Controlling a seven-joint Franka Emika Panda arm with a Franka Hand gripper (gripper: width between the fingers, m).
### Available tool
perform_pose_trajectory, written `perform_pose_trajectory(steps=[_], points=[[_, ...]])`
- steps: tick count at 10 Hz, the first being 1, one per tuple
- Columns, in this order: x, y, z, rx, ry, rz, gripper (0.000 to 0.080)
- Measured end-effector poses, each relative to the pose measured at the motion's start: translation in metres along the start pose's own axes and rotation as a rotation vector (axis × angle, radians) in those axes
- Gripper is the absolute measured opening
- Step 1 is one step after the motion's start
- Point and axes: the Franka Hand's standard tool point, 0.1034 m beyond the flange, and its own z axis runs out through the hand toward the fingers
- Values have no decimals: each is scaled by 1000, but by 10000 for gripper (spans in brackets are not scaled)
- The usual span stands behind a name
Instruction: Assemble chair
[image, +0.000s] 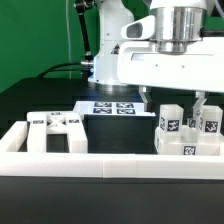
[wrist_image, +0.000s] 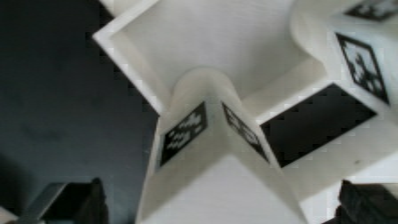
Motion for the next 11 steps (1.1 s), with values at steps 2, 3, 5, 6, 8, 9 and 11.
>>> perform_pose_trajectory(steps=[2, 3, 5, 6, 8, 9, 11], points=[[0, 1, 0, -3, 2, -192, 649], [0, 3, -1, -4, 2, -266, 649], [1, 4, -2, -8, 3, -379, 649], [1, 4, -2, -12, 5, -434, 649], [1, 4, -2, -13, 5, -436, 610], [1, 4, -2, -12, 5, -420, 473], [2, 4, -2, -12, 6, -403, 288]])
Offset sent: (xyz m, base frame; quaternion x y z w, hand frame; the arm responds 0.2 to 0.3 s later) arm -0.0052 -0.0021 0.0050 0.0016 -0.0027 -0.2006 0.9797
